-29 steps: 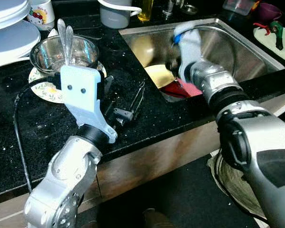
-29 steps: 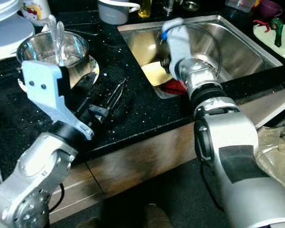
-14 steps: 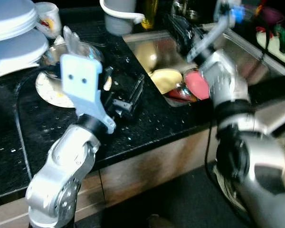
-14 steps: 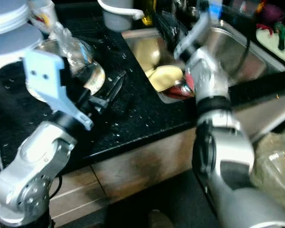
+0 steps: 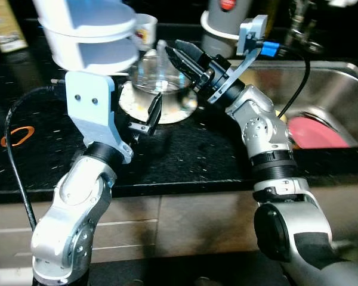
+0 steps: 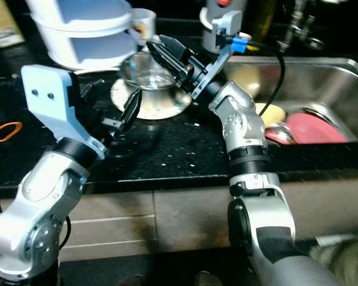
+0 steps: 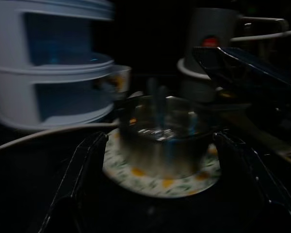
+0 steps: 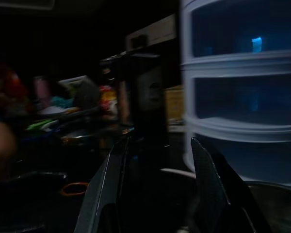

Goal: Kitchen organization

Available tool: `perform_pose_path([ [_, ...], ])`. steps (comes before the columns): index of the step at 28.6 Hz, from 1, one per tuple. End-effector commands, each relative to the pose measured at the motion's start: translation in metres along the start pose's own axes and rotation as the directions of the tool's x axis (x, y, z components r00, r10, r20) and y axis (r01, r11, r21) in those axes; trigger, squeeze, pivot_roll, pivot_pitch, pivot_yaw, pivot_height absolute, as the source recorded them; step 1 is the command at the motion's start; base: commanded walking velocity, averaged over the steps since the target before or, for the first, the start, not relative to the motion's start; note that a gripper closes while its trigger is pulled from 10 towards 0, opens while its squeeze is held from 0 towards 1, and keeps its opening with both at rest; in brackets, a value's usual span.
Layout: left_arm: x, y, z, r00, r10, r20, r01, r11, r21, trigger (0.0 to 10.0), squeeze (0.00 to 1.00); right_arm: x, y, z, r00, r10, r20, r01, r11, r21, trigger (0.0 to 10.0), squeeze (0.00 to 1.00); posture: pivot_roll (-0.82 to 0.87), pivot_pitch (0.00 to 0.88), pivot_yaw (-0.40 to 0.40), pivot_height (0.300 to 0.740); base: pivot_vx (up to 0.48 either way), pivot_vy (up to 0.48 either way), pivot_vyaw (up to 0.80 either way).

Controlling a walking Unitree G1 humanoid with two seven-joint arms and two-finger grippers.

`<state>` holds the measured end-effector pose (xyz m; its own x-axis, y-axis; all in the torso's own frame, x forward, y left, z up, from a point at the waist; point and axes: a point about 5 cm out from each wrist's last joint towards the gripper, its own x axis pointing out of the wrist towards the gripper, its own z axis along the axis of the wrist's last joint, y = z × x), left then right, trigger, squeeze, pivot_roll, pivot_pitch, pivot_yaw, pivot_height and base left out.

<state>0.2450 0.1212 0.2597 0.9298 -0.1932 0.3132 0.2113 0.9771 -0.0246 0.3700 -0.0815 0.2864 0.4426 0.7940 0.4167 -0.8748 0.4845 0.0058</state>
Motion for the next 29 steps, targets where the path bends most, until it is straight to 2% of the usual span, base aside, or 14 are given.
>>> perform_pose_path([
  [1, -0.003, 0.005, -0.003, 0.999, 0.043, -0.011, -0.043, 0.999, 0.023, 10.0, 0.00, 0.002, 0.004, -0.002, 0.999, 0.012, -0.032, -0.012, 1.000, -0.027, 10.0, 0.00, 0.12, 0.037, -0.100, 0.732, 0.000, 0.000, 0.79],
  [5, -0.009, 0.010, -0.009, 0.996, 0.086, -0.032, -0.085, 0.996, 0.036, 10.0, 0.00, 0.007, 0.008, -0.005, 0.997, 0.021, -0.068, -0.025, 0.998, -0.064, 10.0, 0.00, 0.13, 0.036, -0.108, 0.732, 0.000, 0.000, 0.79],
  [10, -0.013, 0.008, -0.018, 0.994, 0.093, -0.056, -0.090, 0.994, 0.055, 10.0, 0.00, 0.010, 0.007, -0.011, 0.991, -0.017, -0.130, 0.001, 0.992, -0.124, 10.0, 0.00, 0.13, 0.035, -0.110, 0.732, 0.000, 0.000, 0.79],
  [11, -0.014, 0.007, -0.020, 0.994, 0.092, -0.065, -0.088, 0.995, 0.056, 10.0, 0.00, 0.010, 0.004, -0.016, 0.982, -0.055, -0.178, 0.022, 0.983, -0.181, 10.0, 0.00, 0.14, 0.034, -0.110, 0.732, 0.000, 0.000, 0.79],
  [18, -0.015, 0.005, -0.023, 0.993, 0.089, -0.077, -0.085, 0.995, 0.057, 10.0, 0.00, 0.012, 0.001, -0.018, 0.955, -0.063, -0.289, -0.026, 0.955, -0.296, 10.0, 0.00, 0.14, 0.034, -0.113, 0.732, 0.000, 0.000, 0.00],
  [19, -0.016, 0.005, -0.024, 0.993, 0.090, -0.077, -0.086, 0.995, 0.058, 10.0, 0.00, 0.013, -0.002, -0.015, 0.946, -0.074, -0.317, -0.039, 0.941, -0.336, 10.0, 0.00, 0.14, 0.034, -0.115, 0.732, 0.000, 0.000, 0.00],
  [20, -0.017, 0.006, -0.024, 0.993, 0.091, -0.078, -0.087, 0.994, 0.059, 10.0, 0.00, 0.016, -0.011, -0.003, 0.929, -0.107, -0.355, -0.051, 0.911, -0.409, 10.0, 0.00, 0.14, 0.032, -0.116, 0.732, 0.000, 0.000, 0.00],
  [21, -0.017, 0.006, -0.024, 0.993, 0.091, -0.078, -0.087, 0.994, 0.059, 10.0, 0.00, 0.016, -0.011, -0.003, 0.929, -0.107, -0.355, -0.051, 0.911, -0.409, 10.0, 0.00, 0.14, 0.032, -0.116, 0.732, 0.000, 0.000, 0.00],
  [22, -0.017, 0.005, -0.024, 0.993, 0.091, -0.076, -0.087, 0.994, 0.059, 10.0, 0.00, 0.018, -0.016, 0.009, 0.918, -0.124, -0.376, -0.069, 0.885, -0.460, 10.0, 0.00, 0.14, 0.031, -0.118, 0.732, 0.000, 0.000, 0.00],
  [24, -0.017, 0.004, -0.025, 0.993, 0.086, -0.077, -0.081, 0.995, 0.057, 10.0, 0.00, 0.019, -0.019, 0.021, 0.905, -0.110, -0.412, -0.122, 0.859, -0.497, 10.0, 0.00, 0.14, 0.031, -0.118, 0.732, 0.000, 0.000, 0.00],
  [27, -0.017, 0.000, -0.028, 0.994, 0.064, -0.085, -0.060, 0.997, 0.051, 10.0, 0.00, 0.011, -0.021, 0.031, 0.865, -0.037, -0.500, -0.248, 0.836, -0.490, 10.0, 0.00, 0.14, 0.030, -0.114, 0.732, 0.000, 0.000, 0.00],
  [28, -0.017, 0.000, -0.028, 0.994, 0.064, -0.085, -0.060, 0.997, 0.051, 10.0, 0.00, 0.011, -0.021, 0.031, 0.865, -0.037, -0.500, -0.248, 0.836, -0.490, 10.0, 0.00, 0.14, 0.030, -0.114, 0.732, 0.000, 0.000, 0.00],
  [29, -0.017, 0.000, -0.028, 0.994, 0.058, -0.087, -0.054, 0.997, 0.050, 10.0, 0.00, 0.007, -0.022, 0.032, 0.842, -0.003, -0.539, -0.301, 0.827, -0.475, 10.0, 0.00, 0.14, 0.030, -0.113, 0.732, 0.000, 0.000, 0.00],
])
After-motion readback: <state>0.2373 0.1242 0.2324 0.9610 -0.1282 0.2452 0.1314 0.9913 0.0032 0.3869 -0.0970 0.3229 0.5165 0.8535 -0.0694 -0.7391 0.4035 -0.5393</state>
